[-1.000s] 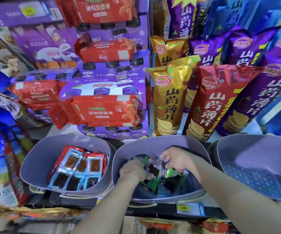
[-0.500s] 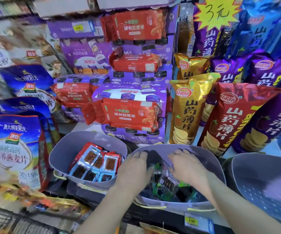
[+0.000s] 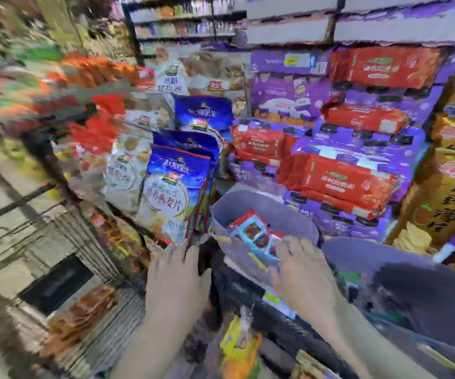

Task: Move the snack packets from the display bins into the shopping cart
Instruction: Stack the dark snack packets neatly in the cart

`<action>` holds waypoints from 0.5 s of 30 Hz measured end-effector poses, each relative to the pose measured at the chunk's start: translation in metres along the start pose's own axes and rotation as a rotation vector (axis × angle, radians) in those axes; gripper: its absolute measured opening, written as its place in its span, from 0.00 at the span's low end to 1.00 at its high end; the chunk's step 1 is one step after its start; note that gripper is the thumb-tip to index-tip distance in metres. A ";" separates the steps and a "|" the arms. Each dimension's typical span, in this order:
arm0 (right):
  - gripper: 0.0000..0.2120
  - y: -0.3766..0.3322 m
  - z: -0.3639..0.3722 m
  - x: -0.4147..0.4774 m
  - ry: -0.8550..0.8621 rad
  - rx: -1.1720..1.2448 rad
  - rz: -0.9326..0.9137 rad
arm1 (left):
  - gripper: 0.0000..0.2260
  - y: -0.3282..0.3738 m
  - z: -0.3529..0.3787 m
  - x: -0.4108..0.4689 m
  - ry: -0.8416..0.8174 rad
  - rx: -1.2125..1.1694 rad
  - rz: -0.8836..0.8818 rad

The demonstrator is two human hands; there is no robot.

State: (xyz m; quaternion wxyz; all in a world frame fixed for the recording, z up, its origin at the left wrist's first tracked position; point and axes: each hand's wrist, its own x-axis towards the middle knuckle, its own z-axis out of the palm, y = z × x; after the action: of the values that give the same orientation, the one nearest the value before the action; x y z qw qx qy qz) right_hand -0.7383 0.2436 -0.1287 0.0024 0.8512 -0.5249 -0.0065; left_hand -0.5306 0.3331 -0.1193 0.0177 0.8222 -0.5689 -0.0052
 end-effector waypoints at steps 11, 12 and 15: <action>0.22 -0.210 0.040 -0.017 -0.089 0.013 -0.427 | 0.24 -0.203 0.049 -0.129 -0.085 -0.075 -0.508; 0.23 -0.225 0.045 -0.018 -0.111 0.006 -0.468 | 0.24 -0.214 0.056 -0.140 -0.089 -0.082 -0.543; 0.25 -0.264 0.061 -0.015 -0.182 -0.022 -0.579 | 0.25 -0.241 0.075 -0.162 -0.123 -0.092 -0.640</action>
State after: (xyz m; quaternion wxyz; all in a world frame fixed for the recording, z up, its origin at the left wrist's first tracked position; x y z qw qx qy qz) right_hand -0.5100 0.3758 -0.1920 -0.0373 0.9613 -0.2582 -0.0891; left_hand -0.3648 0.5672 -0.2048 0.0179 0.9557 -0.2809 -0.0857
